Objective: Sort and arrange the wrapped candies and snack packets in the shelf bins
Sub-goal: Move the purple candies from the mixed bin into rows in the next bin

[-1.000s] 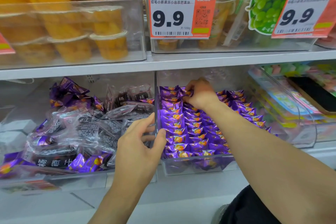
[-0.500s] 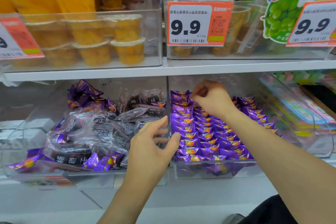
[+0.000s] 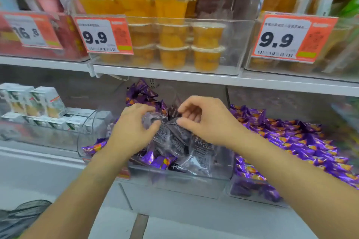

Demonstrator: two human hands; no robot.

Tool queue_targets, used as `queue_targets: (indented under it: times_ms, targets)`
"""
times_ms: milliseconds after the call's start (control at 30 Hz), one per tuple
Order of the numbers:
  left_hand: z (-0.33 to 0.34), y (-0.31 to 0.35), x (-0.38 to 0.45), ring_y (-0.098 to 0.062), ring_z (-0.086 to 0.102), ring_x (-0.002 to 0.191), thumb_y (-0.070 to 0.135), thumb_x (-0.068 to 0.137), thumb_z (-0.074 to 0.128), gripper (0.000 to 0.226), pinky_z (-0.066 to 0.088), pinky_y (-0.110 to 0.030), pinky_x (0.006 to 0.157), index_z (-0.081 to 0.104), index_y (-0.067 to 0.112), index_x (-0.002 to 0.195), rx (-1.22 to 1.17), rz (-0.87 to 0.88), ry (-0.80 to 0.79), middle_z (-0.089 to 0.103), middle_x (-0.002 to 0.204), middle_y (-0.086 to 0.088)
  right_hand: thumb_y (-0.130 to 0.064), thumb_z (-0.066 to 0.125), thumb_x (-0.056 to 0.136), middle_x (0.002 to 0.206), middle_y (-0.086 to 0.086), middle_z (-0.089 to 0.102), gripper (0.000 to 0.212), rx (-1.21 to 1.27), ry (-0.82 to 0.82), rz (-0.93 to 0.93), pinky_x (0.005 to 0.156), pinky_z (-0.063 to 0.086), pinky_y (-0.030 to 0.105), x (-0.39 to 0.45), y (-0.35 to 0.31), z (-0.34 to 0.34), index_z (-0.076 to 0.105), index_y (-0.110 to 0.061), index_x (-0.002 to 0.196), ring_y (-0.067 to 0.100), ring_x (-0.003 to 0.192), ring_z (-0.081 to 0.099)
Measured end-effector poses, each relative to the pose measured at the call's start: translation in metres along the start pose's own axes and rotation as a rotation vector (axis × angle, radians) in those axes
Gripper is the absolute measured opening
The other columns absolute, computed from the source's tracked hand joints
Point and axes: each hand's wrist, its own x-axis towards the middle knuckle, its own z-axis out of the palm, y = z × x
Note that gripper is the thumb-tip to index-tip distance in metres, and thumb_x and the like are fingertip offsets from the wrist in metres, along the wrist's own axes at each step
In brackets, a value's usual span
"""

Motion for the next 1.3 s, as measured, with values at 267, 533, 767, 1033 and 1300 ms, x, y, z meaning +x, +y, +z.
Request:
queue_targets:
  times_ms: [267,533,767,1033,1300]
  targets:
    - [0.009,-0.019,0.013,-0.027,0.061,0.106,0.043,0.095,0.057,0.038,0.049,-0.031,0.084,0.065,0.02,0.124,0.062,-0.061,-0.267,0.071,0.105,-0.008,-0.035,0.076,0.085,0.12,0.001,0.063,0.048,-0.412,-0.127,0.222,0.094,0.049,0.03,0.135,0.03,0.067,0.058,-0.018,0.126,0.02,0.108,0.06]
    - [0.021,-0.041,0.018,-0.028,0.052,0.126,0.051,0.091,0.056,0.042,0.05,-0.044,0.096,0.066,0.025,0.122,-0.06,-0.07,-0.264,0.067,0.119,-0.011,-0.009,0.079,0.078,0.099,0.002,0.072,0.019,-0.291,0.035,0.333,0.084,0.058,0.035,0.158,0.044,0.091,0.07,-0.023,0.086,0.021,0.09,0.069]
    - [0.021,-0.04,0.017,-0.027,0.04,0.135,0.051,0.094,0.052,0.046,0.043,-0.046,0.103,0.063,0.026,0.13,-0.047,-0.064,-0.261,0.059,0.128,-0.013,-0.018,0.071,0.087,0.101,-0.007,0.065,0.016,-0.117,0.085,0.16,0.084,0.046,0.024,0.169,0.029,0.098,0.064,-0.026,0.1,0.01,0.092,0.06]
    - [0.016,-0.037,0.011,-0.027,0.046,0.133,0.051,0.092,0.055,0.043,0.043,-0.042,0.103,0.062,0.029,0.128,-0.087,-0.125,-0.251,0.056,0.132,-0.012,-0.024,0.068,0.091,0.091,-0.008,0.063,0.004,-0.336,0.088,0.121,0.074,0.039,0.02,0.174,0.027,0.11,0.067,-0.024,0.096,0.014,0.088,0.062]
    - [0.01,-0.034,0.004,-0.007,0.058,0.098,0.055,0.079,0.072,0.056,0.047,-0.02,0.076,0.047,0.027,0.121,-0.387,-0.202,-0.064,0.056,0.11,0.013,-0.008,0.071,0.089,0.069,0.0,0.07,0.013,0.3,0.333,0.186,0.053,0.05,0.02,0.058,-0.008,0.065,0.067,-0.019,0.084,0.012,0.048,0.064]
